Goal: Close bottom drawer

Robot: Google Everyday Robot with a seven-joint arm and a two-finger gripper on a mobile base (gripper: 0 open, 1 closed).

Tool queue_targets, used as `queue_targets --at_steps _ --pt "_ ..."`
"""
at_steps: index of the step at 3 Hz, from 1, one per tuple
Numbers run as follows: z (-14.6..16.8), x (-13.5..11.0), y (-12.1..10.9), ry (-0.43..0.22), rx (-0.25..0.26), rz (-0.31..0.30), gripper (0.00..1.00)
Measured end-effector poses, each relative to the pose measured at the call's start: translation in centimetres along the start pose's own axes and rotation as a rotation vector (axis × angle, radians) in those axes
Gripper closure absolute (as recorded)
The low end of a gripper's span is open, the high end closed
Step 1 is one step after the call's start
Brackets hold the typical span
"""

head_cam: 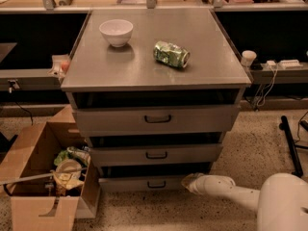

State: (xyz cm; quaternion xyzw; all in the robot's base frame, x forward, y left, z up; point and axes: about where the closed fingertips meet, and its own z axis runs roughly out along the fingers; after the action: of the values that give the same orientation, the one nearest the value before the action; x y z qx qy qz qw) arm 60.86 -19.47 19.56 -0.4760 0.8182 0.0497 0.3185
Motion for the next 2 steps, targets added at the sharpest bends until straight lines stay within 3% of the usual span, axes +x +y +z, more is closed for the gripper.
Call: queue_targets --at_steps 1,2 --pt "0.00 0.00 0.01 0.000 0.000 0.000 0.58" --pt "0.01 0.00 0.01 0.000 0.000 0.000 0.27"
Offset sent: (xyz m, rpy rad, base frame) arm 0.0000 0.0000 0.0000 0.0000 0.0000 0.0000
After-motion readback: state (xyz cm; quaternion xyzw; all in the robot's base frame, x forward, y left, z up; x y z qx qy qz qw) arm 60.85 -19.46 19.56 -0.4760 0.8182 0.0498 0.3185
